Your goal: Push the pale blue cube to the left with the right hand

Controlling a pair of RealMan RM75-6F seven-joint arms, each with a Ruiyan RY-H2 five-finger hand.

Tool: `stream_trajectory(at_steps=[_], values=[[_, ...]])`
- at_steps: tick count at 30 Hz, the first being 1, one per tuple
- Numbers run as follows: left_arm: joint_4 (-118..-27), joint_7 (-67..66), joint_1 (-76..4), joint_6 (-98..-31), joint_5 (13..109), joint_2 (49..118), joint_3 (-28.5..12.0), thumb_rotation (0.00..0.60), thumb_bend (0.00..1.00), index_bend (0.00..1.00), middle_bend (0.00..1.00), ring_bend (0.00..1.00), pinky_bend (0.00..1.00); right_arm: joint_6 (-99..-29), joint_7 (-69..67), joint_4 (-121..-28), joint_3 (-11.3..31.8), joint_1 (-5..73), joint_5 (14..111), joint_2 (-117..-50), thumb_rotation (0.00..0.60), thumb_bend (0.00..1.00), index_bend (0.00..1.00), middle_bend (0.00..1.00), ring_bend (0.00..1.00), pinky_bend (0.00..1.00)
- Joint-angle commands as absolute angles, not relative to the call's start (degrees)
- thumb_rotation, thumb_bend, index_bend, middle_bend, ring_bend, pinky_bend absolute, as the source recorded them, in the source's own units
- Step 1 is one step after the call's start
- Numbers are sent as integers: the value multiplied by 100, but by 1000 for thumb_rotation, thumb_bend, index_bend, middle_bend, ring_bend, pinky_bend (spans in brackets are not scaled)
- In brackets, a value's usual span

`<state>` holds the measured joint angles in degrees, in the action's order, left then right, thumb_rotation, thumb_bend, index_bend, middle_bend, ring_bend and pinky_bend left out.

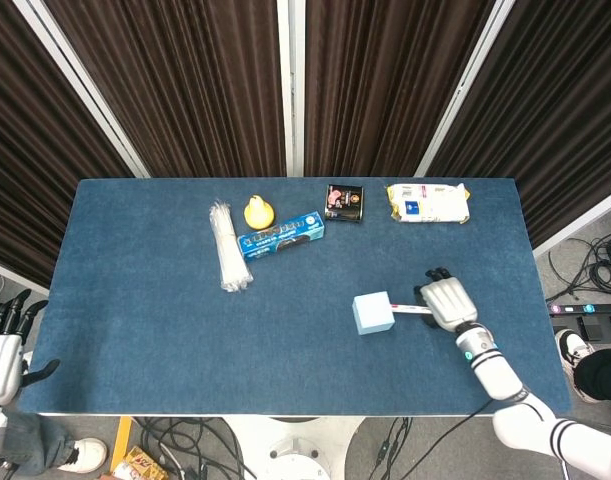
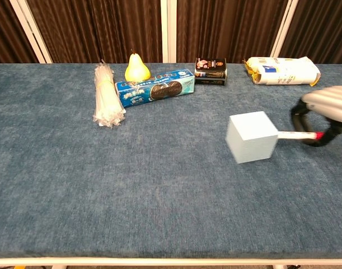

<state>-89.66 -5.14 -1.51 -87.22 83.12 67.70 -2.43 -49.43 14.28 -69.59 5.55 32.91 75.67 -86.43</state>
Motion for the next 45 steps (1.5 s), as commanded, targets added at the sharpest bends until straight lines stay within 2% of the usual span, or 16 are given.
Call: stream_trajectory(at_steps=[1, 8, 18, 23, 45], values=[[-8960, -504, -146, -8720, 8303, 6773, -243, 600, 60, 230, 154, 123, 120, -4772, 1616, -7036, 658, 3497, 7470, -8794, 600, 500, 664, 594, 196, 169], [-8973, -514, -152, -8701, 8275, 6769, -258, 600, 60, 230, 155, 123, 120, -4559, 2057, -7208, 775, 3833, 7234, -9008, 600, 499, 664, 594, 196, 169], [-9001, -552, -170, -8723, 8339, 6766, -261, 600, 60, 230, 155, 123, 120, -4777, 2294, -7723, 560, 3672, 7112, -8436, 600, 499, 672, 596, 196, 169], [-9009, -569, -183, -8729, 8369, 6771, -263, 600, 60, 230, 154, 123, 120, -4716, 2275, -7770, 508, 3702, 7069, -8389, 600, 499, 675, 597, 196, 169], [-9075, -589, -119, -8801, 8361, 6724, -248, 600, 61, 230, 155, 123, 120, -4302, 2844, -7879, 718, 4587, 6764, -9436, 600, 499, 678, 598, 196, 169]])
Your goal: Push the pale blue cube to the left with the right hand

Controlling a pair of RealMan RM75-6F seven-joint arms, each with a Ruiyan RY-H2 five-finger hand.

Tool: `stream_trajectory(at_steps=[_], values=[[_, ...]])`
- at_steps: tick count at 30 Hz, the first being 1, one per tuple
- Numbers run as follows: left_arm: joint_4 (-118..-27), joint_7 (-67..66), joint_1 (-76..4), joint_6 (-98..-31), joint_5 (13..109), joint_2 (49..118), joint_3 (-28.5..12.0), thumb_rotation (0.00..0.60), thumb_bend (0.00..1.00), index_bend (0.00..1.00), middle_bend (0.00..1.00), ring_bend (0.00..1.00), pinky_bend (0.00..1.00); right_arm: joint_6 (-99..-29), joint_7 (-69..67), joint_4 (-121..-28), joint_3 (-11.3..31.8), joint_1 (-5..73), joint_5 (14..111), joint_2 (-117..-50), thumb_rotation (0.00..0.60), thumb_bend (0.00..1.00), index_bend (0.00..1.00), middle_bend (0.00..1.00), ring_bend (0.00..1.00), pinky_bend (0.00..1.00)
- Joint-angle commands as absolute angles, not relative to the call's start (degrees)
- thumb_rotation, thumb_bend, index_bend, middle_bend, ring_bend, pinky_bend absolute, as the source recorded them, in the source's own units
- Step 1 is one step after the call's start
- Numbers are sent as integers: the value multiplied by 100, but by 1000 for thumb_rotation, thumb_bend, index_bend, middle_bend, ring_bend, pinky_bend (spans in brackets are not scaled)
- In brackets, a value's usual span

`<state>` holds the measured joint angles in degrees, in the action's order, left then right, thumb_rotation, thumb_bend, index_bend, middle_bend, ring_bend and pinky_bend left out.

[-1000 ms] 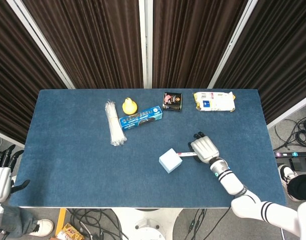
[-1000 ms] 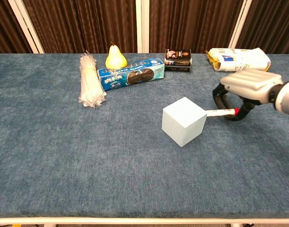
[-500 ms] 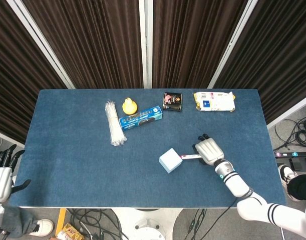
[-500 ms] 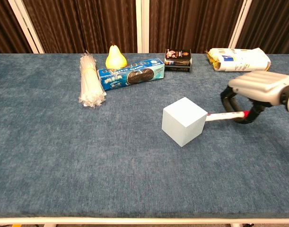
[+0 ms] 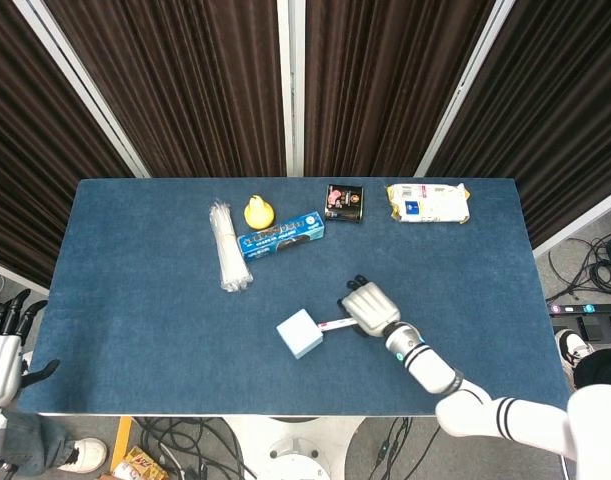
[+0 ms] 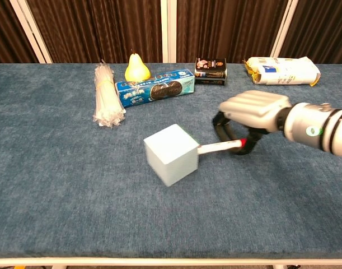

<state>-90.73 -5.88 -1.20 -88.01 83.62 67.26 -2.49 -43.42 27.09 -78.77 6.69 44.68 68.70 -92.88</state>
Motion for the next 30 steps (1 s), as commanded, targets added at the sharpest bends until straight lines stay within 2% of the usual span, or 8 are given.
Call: stream_trajectory(at_steps=[1, 9, 15, 27, 30], values=[[-9077, -589, -116, -8801, 8359, 6721, -248, 600, 61, 230, 155, 123, 120, -4283, 2899, -7869, 732, 4635, 6718, -9495, 600, 499, 678, 598, 196, 169], [-9088, -593, -102, -8821, 8369, 6705, -244, 600, 60, 230, 155, 123, 120, -4236, 3272, -7782, 871, 5003, 6289, -10026, 600, 498, 678, 598, 196, 169], [-9114, -623, -102, -8815, 8370, 6698, -242, 600, 60, 230, 155, 123, 120, -4283, 3433, -7798, 886, 5162, 6072, -10173, 600, 498, 678, 597, 196, 169], [-9096, -613, -157, -8768, 8398, 6739, -265, 600, 60, 230, 155, 123, 120, -4784, 3181, -7959, 502, 4616, 5977, -9082, 600, 486, 685, 597, 196, 169], [-9103, -626, -187, -8751, 8429, 6760, -269, 600, 60, 230, 155, 123, 120, -4849, 3076, -7831, 392, 4474, 6005, -8884, 600, 457, 646, 585, 196, 169]])
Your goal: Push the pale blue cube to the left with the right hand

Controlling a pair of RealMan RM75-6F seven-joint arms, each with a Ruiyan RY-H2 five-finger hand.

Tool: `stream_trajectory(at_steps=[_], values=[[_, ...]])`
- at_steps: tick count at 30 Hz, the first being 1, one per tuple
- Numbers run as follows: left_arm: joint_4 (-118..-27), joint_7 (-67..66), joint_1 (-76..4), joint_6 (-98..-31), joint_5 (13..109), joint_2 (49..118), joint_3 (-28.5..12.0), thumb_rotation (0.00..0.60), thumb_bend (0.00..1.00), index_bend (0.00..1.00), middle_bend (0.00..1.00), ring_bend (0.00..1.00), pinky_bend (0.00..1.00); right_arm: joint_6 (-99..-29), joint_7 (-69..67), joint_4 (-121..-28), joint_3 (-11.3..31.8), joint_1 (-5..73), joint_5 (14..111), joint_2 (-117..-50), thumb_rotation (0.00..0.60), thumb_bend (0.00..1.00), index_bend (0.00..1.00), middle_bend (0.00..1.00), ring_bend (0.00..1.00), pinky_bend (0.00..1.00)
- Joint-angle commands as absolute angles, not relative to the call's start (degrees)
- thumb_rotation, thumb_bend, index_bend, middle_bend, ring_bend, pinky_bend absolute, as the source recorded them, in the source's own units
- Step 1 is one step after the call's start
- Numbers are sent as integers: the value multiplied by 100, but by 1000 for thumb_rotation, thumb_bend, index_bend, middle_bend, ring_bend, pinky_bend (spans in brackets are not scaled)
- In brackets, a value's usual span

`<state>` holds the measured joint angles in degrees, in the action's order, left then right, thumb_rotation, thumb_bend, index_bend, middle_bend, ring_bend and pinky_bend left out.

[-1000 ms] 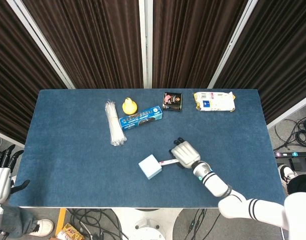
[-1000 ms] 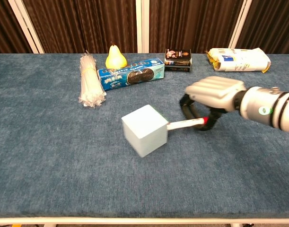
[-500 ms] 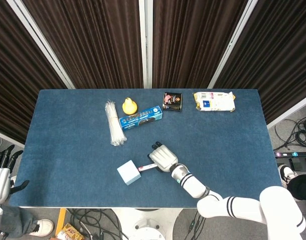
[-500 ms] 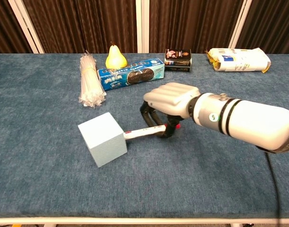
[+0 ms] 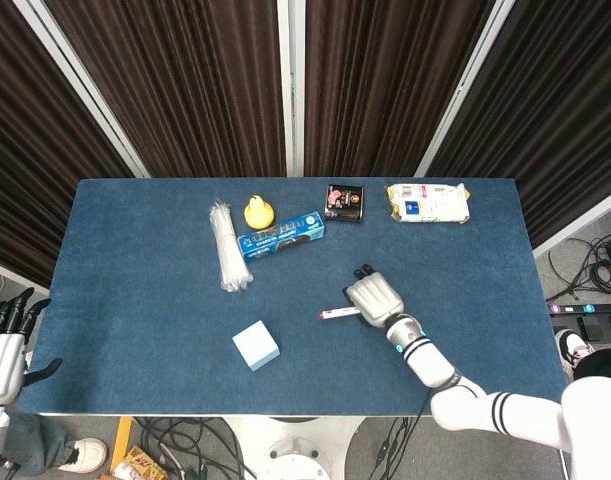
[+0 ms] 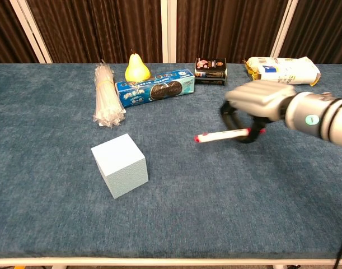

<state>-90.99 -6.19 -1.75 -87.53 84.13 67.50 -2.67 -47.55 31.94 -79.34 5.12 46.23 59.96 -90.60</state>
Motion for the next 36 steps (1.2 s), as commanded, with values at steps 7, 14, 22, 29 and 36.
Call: stream_trajectory(at_steps=[7, 14, 22, 29, 36], values=[[-9149, -682, -208, -8754, 8443, 6746, -280, 600, 60, 230, 155, 123, 120, -4893, 3012, -7812, 260, 4301, 5978, -8652, 600, 182, 311, 365, 90, 156], [-9188, -706, -216, -8759, 8454, 6734, -277, 600, 60, 230, 155, 123, 121, -5248, 2860, -8161, 263, 4093, 6162, -8268, 600, 156, 220, 301, 65, 153], [-9080, -621, -258, -8667, 8364, 6793, -311, 600, 61, 230, 155, 123, 120, -6540, 1831, -8985, 257, 3162, 6726, -7078, 600, 174, 197, 255, 41, 151], [-8971, -569, -291, -8593, 8293, 6865, -328, 600, 60, 230, 155, 123, 120, -7866, 1001, -9207, -153, 2077, 7557, -6558, 600, 175, 80, 143, 0, 110], [-8948, -574, -319, -8550, 8261, 6900, -338, 600, 60, 230, 155, 123, 120, -8809, 610, -9307, -337, 1268, 8006, -6415, 600, 175, 48, 115, 0, 82]])
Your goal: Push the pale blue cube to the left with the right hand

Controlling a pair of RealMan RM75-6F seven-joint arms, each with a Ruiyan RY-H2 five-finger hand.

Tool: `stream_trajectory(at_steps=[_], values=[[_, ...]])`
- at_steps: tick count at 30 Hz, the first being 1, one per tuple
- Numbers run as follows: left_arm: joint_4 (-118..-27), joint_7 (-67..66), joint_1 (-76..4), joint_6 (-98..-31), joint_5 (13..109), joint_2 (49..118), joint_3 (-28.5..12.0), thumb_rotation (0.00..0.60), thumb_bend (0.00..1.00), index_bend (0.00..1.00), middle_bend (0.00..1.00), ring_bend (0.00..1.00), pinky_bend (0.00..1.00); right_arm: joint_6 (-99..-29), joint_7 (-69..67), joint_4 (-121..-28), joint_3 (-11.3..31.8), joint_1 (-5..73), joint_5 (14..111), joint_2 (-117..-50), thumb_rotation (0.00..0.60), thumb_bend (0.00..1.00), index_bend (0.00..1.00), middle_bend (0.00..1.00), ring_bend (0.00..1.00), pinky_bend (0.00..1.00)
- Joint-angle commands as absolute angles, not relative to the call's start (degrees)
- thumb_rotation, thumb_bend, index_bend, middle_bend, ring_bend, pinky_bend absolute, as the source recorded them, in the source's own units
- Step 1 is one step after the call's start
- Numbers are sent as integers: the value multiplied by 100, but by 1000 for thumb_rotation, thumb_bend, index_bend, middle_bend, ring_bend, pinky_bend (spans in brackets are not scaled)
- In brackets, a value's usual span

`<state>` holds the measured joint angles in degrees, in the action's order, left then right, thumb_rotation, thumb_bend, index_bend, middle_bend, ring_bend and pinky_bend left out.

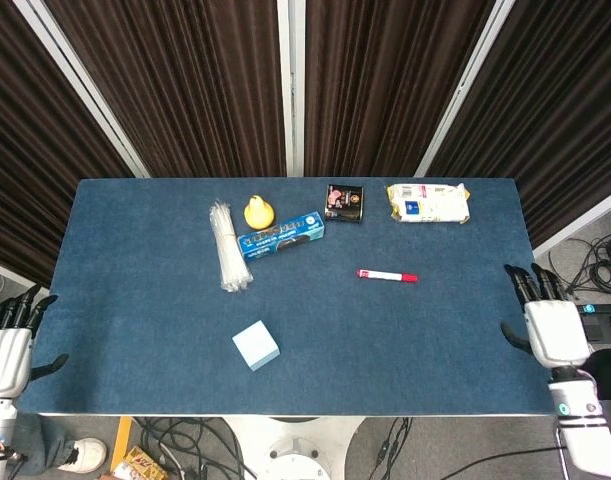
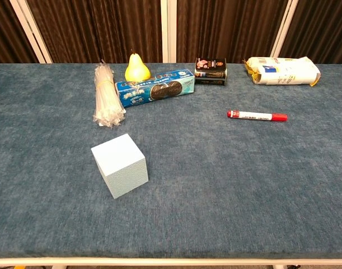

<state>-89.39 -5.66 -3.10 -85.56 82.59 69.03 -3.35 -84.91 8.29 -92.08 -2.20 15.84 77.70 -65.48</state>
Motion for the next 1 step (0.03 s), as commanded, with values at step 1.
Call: stream_trajectory(at_steps=[1], values=[[-8959, -583, -329, -8547, 8260, 6897, -347, 600, 60, 230, 155, 123, 120, -8864, 581, -9318, -340, 1212, 8048, -6397, 600, 176, 48, 115, 0, 80]])
